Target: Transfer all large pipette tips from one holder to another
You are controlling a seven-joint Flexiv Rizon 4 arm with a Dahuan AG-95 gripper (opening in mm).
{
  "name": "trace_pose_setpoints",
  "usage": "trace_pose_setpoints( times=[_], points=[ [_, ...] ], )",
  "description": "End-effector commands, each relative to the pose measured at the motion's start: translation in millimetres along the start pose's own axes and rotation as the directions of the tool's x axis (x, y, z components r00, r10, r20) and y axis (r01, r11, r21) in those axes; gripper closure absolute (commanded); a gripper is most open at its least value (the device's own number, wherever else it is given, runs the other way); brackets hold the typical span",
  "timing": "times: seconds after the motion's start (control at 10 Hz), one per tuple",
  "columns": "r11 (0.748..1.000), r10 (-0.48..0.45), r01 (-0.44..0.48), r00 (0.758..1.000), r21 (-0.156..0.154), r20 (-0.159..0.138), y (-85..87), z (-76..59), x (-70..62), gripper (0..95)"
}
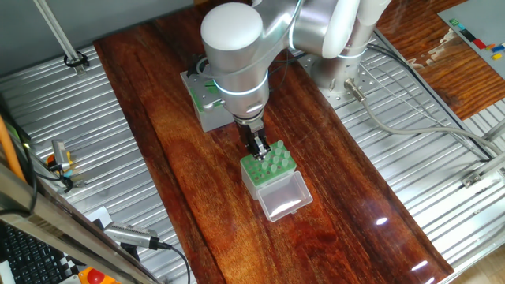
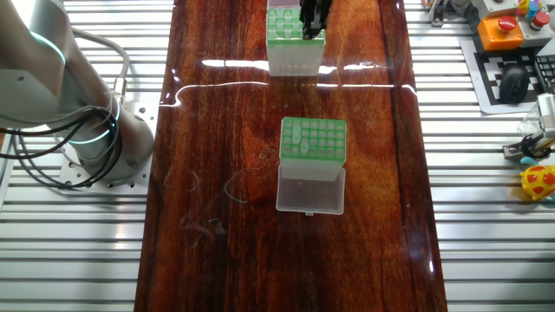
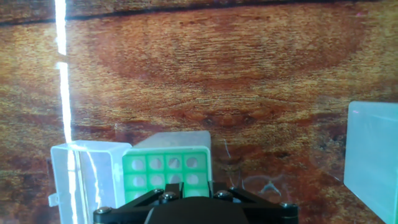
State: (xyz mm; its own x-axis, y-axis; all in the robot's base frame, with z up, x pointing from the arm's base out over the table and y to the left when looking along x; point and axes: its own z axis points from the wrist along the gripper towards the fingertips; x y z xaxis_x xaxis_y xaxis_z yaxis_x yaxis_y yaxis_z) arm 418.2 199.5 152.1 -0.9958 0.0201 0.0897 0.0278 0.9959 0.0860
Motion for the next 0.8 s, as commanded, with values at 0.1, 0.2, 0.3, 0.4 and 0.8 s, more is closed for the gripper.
trace_pose_setpoints(
  times=[0.1, 0.2, 0.3, 0.4, 0.8],
  points=[
    [1.000, 0.001, -0.001, 1.000, 0.001, 0.003, 0.7, 1.0, 4.1, 76.0],
    [1.000, 0.002, -0.002, 1.000, 0.001, 0.005, 1.4, 1.8, 5.5, 76.0],
    [1.000, 0.003, -0.003, 1.000, 0.002, 0.006, 2.0, 1.9, 5.8, 76.0],
    [1.000, 0.005, -0.005, 1.000, 0.003, 0.007, 2.5, 1.9, 5.6, 76.0],
    [1.000, 0.006, -0.006, 1.000, 0.006, 0.008, 3.5, 1.5, 4.6, 95.0]
  ],
)
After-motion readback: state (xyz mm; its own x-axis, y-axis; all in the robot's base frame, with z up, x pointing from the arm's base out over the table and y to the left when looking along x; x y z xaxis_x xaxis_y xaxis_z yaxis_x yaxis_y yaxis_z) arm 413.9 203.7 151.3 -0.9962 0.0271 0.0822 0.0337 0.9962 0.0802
